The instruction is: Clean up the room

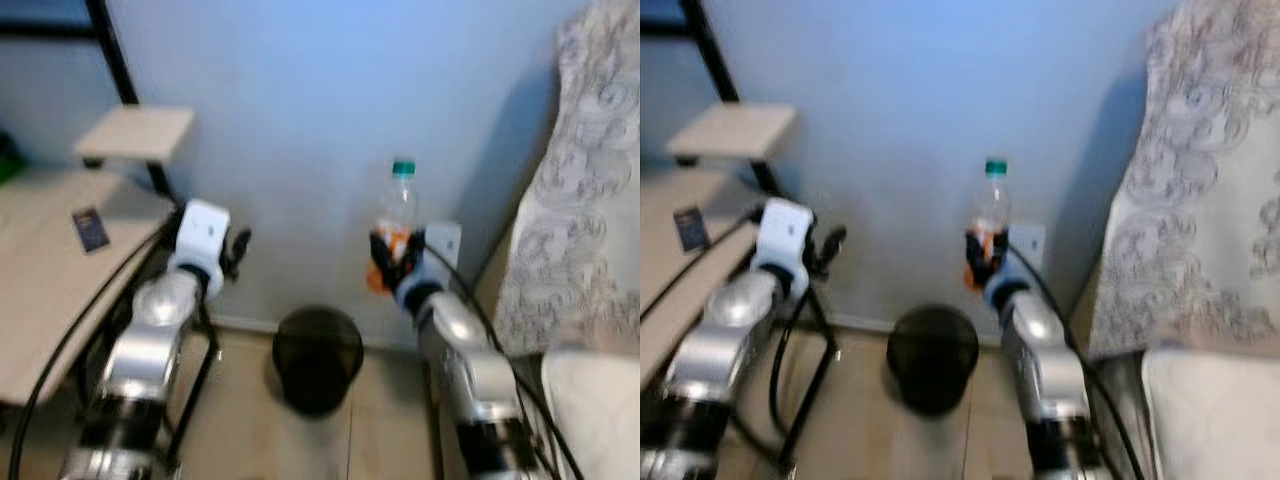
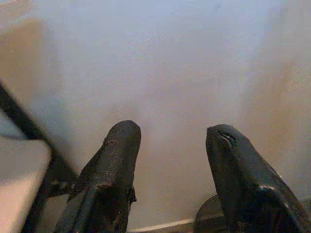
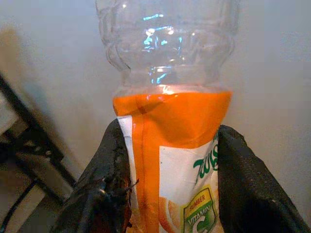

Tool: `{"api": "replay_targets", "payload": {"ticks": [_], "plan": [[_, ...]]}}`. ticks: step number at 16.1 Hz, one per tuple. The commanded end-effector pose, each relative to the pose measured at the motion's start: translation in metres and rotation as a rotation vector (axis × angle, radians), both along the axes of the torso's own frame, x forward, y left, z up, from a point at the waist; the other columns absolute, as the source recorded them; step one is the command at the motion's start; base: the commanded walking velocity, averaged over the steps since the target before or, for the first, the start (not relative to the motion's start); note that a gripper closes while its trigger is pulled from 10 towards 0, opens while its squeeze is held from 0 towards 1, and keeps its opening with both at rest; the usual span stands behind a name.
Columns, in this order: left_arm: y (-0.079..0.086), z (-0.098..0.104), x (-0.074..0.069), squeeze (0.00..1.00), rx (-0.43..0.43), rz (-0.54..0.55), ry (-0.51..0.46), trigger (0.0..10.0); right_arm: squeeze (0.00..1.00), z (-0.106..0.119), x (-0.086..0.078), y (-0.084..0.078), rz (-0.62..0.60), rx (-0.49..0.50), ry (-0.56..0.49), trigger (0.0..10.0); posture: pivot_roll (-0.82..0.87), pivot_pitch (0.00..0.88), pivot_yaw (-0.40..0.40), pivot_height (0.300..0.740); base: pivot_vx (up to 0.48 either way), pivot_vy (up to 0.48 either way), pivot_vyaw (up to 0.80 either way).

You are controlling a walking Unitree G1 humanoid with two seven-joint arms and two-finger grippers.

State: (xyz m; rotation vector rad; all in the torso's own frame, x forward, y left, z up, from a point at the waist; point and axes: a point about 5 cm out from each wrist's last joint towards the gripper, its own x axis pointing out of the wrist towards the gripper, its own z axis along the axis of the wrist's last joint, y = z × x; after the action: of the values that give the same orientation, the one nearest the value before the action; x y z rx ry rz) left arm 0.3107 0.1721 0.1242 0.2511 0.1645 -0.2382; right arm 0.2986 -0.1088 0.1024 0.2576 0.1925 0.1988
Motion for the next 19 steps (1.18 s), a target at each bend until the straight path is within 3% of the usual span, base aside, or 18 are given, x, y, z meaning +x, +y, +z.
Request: {"api": "replay_targets", "payload": {"ticks": [1, 19], "plan": [[-0.0065, 0.0047, 0.0015, 0.0, -0.003, -0.024, -0.018, 10.0, 0.0, 0.0025, 0.0011, -0.0053, -0.019, -0.003, -0.012, 10.0, -0.01, 0.0, 0.004, 0.74, 0.334, 0.0, 0.0], [-0.0126, 0.0, -0.0052, 0.0, 0.0, -0.054, -0.005, 10.0, 0.0, -0.002, -0.0041, -0.0095, -0.019, -0.016, -0.005, 10.0, -0.01, 0.0, 0.004, 0.74, 0.338, 0.0, 0.0]]}}
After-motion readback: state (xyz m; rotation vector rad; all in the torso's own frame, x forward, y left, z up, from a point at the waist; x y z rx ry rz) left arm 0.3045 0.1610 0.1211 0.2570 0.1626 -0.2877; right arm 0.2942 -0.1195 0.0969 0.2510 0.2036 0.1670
